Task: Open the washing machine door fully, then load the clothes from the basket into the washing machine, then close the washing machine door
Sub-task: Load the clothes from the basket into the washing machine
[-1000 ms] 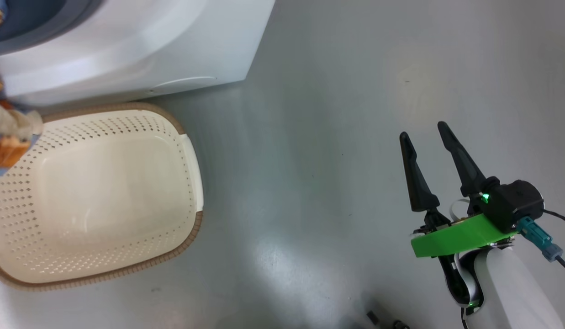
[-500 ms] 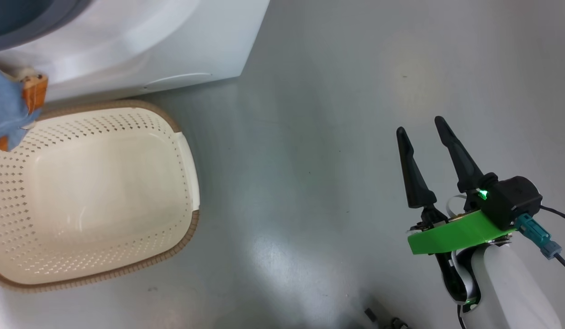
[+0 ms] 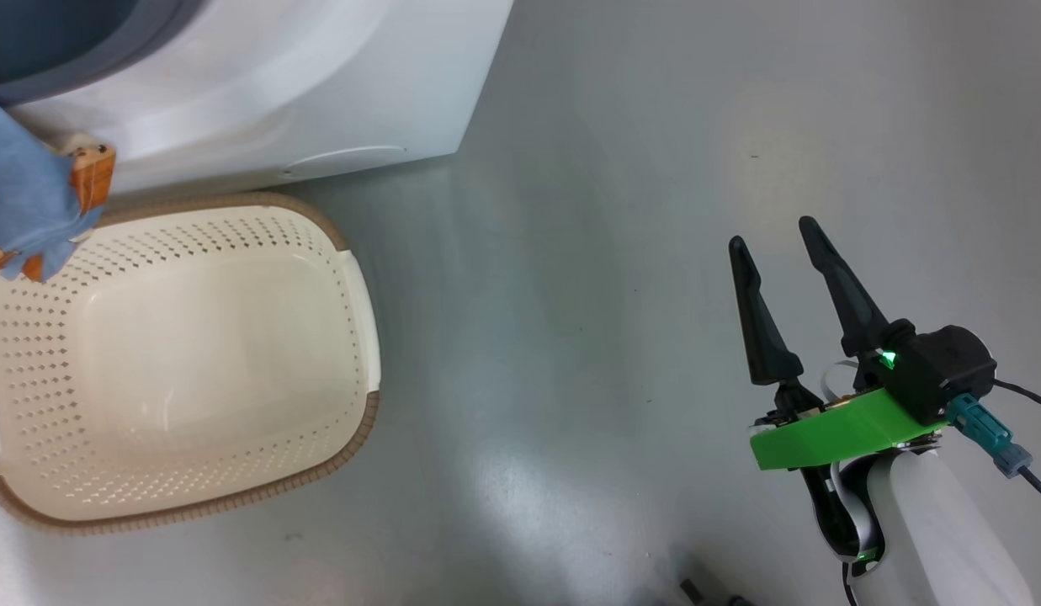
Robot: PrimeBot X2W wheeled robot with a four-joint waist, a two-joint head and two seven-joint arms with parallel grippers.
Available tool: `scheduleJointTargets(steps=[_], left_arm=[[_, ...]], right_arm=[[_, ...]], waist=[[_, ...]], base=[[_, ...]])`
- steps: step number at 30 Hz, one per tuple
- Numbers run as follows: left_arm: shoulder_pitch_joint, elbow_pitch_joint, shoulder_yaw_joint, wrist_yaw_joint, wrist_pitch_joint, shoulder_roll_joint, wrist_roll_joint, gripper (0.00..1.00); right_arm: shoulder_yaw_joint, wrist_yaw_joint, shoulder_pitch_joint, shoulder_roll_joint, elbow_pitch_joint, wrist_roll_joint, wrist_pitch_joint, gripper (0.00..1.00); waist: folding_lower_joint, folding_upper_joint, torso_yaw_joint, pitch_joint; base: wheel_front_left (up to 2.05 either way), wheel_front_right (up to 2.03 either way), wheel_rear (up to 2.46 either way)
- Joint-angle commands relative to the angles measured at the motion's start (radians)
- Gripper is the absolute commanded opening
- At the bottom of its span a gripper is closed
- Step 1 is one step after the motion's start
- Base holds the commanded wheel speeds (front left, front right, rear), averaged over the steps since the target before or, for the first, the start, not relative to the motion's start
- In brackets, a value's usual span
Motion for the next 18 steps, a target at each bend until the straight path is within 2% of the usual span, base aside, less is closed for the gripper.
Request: scheduleJointTargets(steps=[1,12,18], left_arm=[[-0.014,-0.016,-0.001,-0.004,-0.014,0.042,0.016,1.00],[0.011,0.010,-0.023,-0.018,-0.056,0.023,-0.008,1.00],[0.061,0.010,-0.029,-0.024,-0.081,-0.008,-0.042,1.00]], right_arm=[[0.023,0.004,0.013,-0.002,-0.018,0.017,-0.008,1.00],[0.020,0.004,0.013,-0.009,-0.013,0.017,-0.008,1.00],[0.016,0.004,0.024,-0.020,-0.007,0.018,-0.008,1.00]], waist=[[0.0000,-0.0001,0.001,-0.002],[0.0000,-0.0001,0.022,-0.040],[0.0000,-0.0001,0.049,-0.089]], base=[[0.00,0.00,0.00],[0.00,0.00,0.00],[0.00,0.00,0.00]])
